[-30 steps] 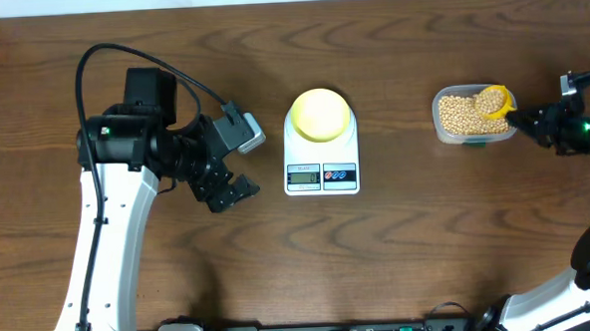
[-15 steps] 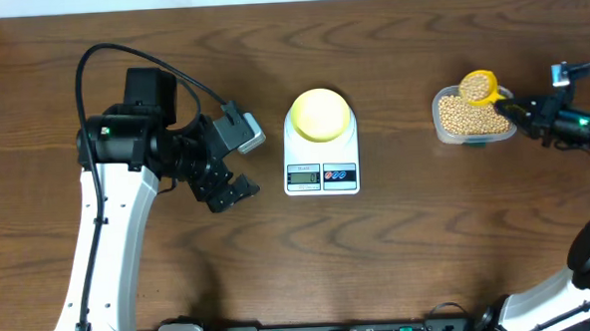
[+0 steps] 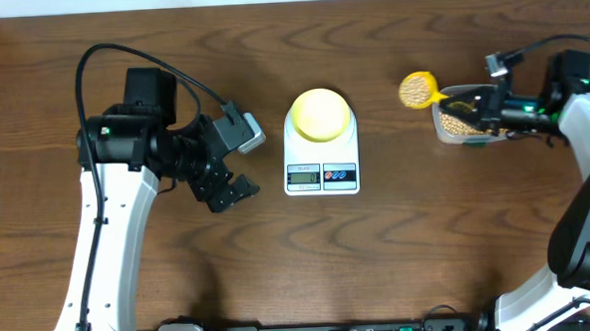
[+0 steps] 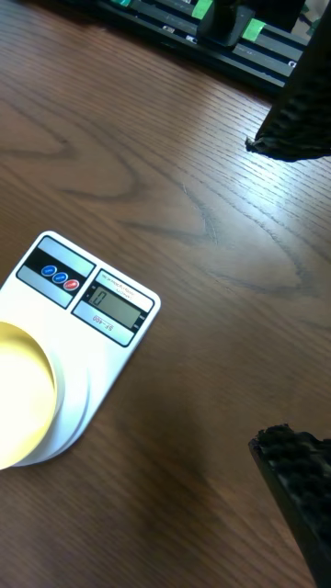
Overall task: Scoop item into bowl and weigh 50g on scale
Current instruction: 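Lift the filled scoop and carry it left over the yellow bowl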
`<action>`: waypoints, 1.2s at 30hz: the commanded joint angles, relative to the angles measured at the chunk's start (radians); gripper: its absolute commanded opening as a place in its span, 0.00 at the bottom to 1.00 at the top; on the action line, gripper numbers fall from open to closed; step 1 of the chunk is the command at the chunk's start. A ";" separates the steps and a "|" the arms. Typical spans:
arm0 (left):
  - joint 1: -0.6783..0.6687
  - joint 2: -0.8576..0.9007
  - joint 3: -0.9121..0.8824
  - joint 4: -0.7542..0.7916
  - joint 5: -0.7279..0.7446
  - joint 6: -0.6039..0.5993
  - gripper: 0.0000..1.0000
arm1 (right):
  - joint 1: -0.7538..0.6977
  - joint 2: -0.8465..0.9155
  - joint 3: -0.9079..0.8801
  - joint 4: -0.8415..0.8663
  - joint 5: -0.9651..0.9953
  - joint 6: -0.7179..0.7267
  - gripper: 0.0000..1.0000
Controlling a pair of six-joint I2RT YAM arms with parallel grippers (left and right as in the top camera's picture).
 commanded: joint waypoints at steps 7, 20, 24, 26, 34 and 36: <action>-0.002 0.006 0.009 -0.006 0.013 0.017 0.95 | 0.141 0.005 -0.006 0.142 -0.039 0.142 0.01; -0.002 0.006 0.009 -0.006 0.013 0.018 0.95 | 0.296 0.005 -0.006 0.335 0.151 0.249 0.01; -0.002 0.006 0.009 -0.006 0.013 0.018 0.95 | 0.334 0.005 -0.006 0.343 0.236 0.238 0.01; -0.002 0.006 0.009 -0.006 0.013 0.017 0.95 | 0.351 0.005 -0.006 0.351 0.277 0.203 0.01; -0.002 0.006 0.009 -0.006 0.013 0.018 0.95 | 0.414 0.005 -0.006 0.361 0.351 0.113 0.01; -0.002 0.006 0.009 -0.006 0.013 0.018 0.95 | 0.434 0.005 -0.006 0.368 0.362 0.074 0.01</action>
